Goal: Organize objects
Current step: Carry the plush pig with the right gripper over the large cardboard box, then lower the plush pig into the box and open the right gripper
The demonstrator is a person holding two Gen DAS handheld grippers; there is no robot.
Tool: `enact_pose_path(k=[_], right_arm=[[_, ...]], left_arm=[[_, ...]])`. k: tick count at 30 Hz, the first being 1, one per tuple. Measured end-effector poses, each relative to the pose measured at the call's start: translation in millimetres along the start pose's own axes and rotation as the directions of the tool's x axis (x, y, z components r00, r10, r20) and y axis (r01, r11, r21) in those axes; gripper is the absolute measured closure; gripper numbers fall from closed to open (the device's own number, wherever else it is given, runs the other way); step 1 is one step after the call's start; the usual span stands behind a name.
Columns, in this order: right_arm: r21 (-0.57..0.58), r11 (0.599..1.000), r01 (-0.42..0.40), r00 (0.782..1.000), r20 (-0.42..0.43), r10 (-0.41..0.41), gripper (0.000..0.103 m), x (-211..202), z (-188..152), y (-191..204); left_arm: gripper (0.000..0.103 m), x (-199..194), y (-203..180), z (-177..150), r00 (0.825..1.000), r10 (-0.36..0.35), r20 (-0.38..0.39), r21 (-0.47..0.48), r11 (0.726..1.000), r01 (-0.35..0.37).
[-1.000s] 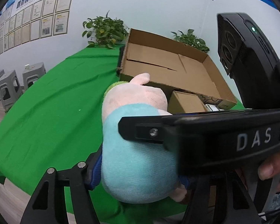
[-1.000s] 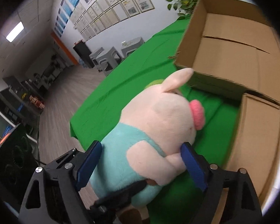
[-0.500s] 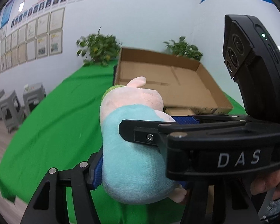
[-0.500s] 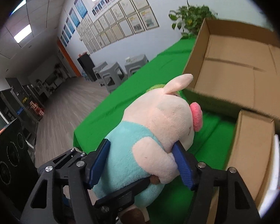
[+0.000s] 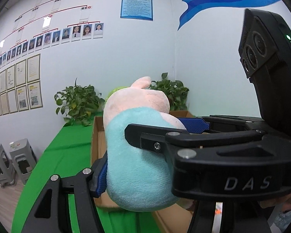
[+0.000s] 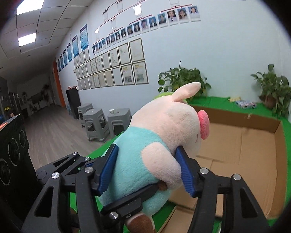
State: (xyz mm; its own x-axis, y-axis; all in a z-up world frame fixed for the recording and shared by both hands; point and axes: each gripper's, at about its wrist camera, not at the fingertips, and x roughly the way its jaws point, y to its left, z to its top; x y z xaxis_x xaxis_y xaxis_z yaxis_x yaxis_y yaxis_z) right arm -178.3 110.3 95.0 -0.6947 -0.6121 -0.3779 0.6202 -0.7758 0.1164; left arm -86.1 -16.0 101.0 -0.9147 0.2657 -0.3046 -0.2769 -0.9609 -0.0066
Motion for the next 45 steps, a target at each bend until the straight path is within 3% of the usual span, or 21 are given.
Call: enact_pose_path(k=[5, 10, 16, 24, 31, 33, 37, 41, 45], right_arm=[[-0.022, 1.0, -0.003, 1.0, 0.005, 0.004, 0.045, 21, 14, -13], [-0.013, 1.0, -0.027, 0.999, -0.032, 0.027, 0.046, 51, 11, -19], [0.009, 0.996, -0.091, 0.991, -0.095, 0.091, 0.046, 90, -5, -32], [0.065, 0.99, -0.121, 0.981, -0.142, 0.129, 0.048, 131, -43, -51], [0.064, 0.991, -0.12, 0.97, -0.206, 0.13, 0.053, 151, -67, -51], [0.047, 0.99, -0.135, 0.967, -0.21, 0.142, 0.053, 152, -70, -47], [0.023, 0.991, -0.129, 0.965, -0.226, 0.131, 0.053, 156, -72, -40], [0.032, 0.992, -0.124, 0.96, -0.249, 0.128, 0.053, 158, -73, -40], [0.036, 0.992, -0.117, 0.955, -0.271, 0.122, 0.048, 161, -69, -39]], left_arm=[[0.045, 37, 10, 25, 1.0, 0.002, -0.005, -0.018, 1.0, -0.002], [0.045, 100, 53, 34, 0.998, 0.017, -0.055, -0.046, 0.999, -0.02], [0.045, 157, 99, 5, 0.99, 0.029, -0.136, -0.077, 0.996, -0.04], [0.045, 222, 134, -38, 0.965, 0.014, -0.26, -0.115, 0.992, -0.045], [0.038, 232, 135, -91, 0.916, 0.001, -0.401, -0.151, 0.986, -0.067], [0.037, 230, 137, -97, 0.909, 0.009, -0.416, -0.145, 0.987, -0.076], [0.036, 218, 143, -103, 0.902, -0.004, -0.431, -0.148, 0.987, -0.066], [0.037, 199, 146, -102, 0.911, -0.023, -0.411, -0.139, 0.99, -0.038], [0.037, 186, 157, -102, 0.908, -0.012, -0.418, -0.17, 0.983, -0.066]])
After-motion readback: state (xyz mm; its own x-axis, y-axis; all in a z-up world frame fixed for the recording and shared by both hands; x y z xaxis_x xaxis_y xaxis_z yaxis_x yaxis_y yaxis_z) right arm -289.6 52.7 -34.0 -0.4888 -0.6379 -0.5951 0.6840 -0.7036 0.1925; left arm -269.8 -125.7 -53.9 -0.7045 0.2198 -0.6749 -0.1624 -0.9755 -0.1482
